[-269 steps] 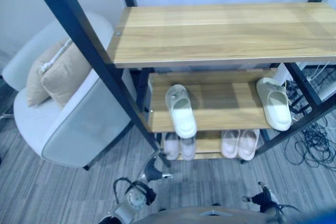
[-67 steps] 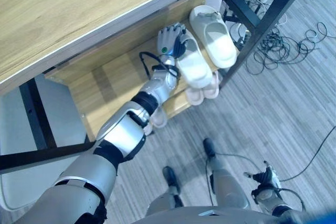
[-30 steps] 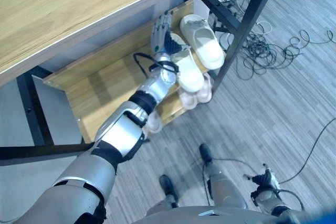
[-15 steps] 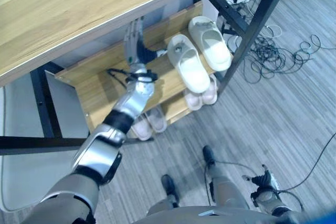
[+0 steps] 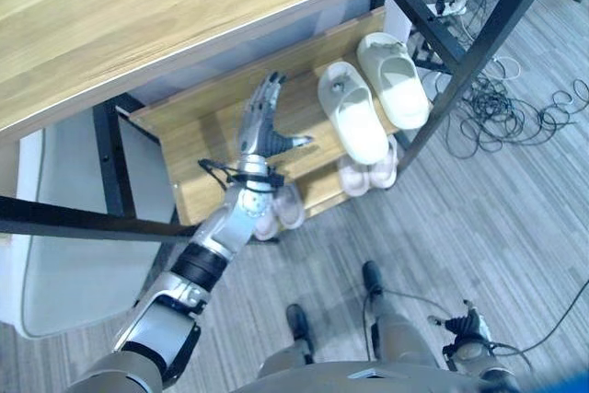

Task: Arrange the slippers neatly on the shoe rack.

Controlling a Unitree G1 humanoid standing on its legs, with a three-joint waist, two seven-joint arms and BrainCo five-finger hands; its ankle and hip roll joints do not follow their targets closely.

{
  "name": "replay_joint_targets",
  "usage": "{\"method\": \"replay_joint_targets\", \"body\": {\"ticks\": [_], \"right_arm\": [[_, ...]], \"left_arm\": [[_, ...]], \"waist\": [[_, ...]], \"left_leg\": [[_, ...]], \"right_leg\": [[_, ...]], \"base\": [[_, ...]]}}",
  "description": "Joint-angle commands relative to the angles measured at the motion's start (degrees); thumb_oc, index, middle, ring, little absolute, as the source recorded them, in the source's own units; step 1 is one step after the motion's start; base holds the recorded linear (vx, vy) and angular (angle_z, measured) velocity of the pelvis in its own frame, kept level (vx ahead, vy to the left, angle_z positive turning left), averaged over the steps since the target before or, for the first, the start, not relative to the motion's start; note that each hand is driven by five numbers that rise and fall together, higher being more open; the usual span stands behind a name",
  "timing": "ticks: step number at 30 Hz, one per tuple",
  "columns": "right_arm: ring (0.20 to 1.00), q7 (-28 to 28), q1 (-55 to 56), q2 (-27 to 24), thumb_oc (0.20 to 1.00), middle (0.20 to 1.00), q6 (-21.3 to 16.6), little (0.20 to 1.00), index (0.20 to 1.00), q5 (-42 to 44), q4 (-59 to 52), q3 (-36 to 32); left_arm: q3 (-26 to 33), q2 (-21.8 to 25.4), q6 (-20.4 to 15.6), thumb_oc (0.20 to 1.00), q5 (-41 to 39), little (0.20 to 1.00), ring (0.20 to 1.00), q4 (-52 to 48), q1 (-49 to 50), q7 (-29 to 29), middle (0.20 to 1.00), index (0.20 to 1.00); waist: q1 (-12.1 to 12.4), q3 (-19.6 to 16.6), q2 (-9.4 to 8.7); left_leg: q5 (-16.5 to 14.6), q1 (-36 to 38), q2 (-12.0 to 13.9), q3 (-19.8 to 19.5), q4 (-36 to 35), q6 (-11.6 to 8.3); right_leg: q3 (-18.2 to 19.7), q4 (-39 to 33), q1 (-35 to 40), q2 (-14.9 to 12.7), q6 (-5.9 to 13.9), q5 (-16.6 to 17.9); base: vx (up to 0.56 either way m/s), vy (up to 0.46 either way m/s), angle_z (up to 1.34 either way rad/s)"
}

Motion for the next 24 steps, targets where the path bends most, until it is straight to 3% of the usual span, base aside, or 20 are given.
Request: {"method": "replay_joint_targets", "body": {"ticks": [1, 4, 24], "right_arm": [[1.0, -1.6, -1.2, -1.3, 1.0, 1.0, 0.5, 1.0, 1.0, 1.6, 1.0, 0.2], [1.0, -2.4, -1.7, -1.9, 1.0, 1.0, 0.3, 1.0, 1.0, 2.1, 1.2, 0.2], [1.0, -4.0, -2.7, -2.1, 1.0, 1.0, 0.3, 1.0, 1.0, 2.8, 1.8, 1.1]], "left_arm": [[-0.8, -2.4, -3.1, 1.0, 1.8, 1.0, 1.0, 0.6, -6.5, -1.1, 1.0, 1.0], [-4.2, -4.7, -2.0, 1.0, 3.5, 1.0, 1.0, 6.2, -8.3, -0.9, 1.0, 1.0], [-7.5, -9.3, -0.3, 1.0, 2.7, 1.0, 1.0, 14.7, -9.9, 1.1, 1.0, 1.0]], "waist": [[-0.7, 1.0, 0.83], [-0.8, 1.4, 0.68], [-1.1, 2.3, -0.01]], "left_leg": [[4.2, -1.8, 2.6, -4.3, 0.3, -3.29], [4.1, -2.1, 2.5, -4.4, 0.3, -3.1], [4.9, -3.1, 3.0, -4.8, 0.3, -3.01]], "right_leg": [[-2.2, 3.6, 2.5, -1.3, 4.88, -4.7], [-2.1, 3.8, 1.9, -1.5, 4.92, -4.6], [-1.9, 4.6, 0.3, -1.3, 4.74, -4.7]], "base": [[-0.04, -0.001, 0.0], [-0.04, -0.016, 0.0], [0.0, 0.0, 0.0]]}}
